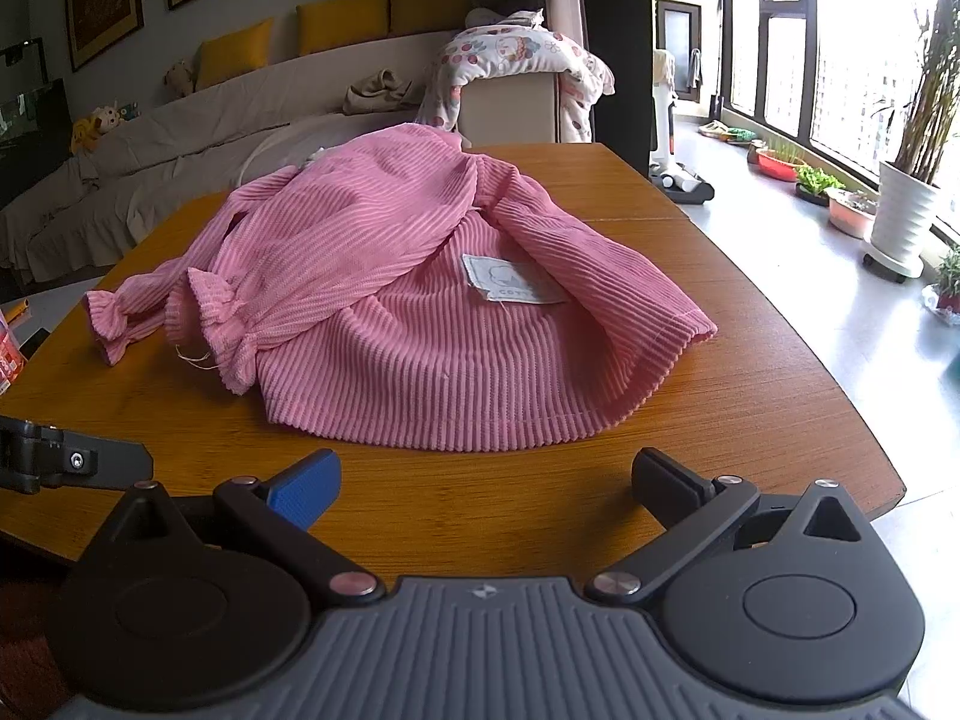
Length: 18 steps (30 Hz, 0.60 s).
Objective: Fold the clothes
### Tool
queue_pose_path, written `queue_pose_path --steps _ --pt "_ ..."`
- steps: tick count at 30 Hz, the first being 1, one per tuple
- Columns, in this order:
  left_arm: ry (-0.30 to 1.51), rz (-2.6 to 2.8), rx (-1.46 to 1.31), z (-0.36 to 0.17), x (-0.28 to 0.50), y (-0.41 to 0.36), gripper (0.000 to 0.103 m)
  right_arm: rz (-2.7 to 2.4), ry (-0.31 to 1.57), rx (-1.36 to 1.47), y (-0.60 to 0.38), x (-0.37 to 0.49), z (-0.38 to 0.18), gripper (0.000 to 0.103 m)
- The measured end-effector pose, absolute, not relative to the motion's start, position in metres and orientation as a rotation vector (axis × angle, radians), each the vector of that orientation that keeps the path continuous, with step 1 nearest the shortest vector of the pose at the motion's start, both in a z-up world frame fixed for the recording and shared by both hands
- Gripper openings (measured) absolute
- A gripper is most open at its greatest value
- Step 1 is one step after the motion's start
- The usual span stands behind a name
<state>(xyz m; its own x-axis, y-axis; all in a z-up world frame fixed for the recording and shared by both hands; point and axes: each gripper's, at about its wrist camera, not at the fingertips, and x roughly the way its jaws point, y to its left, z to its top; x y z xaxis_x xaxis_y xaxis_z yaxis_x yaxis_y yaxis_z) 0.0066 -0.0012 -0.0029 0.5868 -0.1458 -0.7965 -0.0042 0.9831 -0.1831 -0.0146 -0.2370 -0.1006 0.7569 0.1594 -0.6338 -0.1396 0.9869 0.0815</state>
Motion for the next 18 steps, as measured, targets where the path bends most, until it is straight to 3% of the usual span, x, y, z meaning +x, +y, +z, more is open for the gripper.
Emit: queue_pose_path --steps 18 --pt "0.943 -0.082 -0.162 -0.0030 0.0063 -0.0027 0.103 0.160 0.691 0.025 -0.2380 -0.0150 -0.1008 0.103"
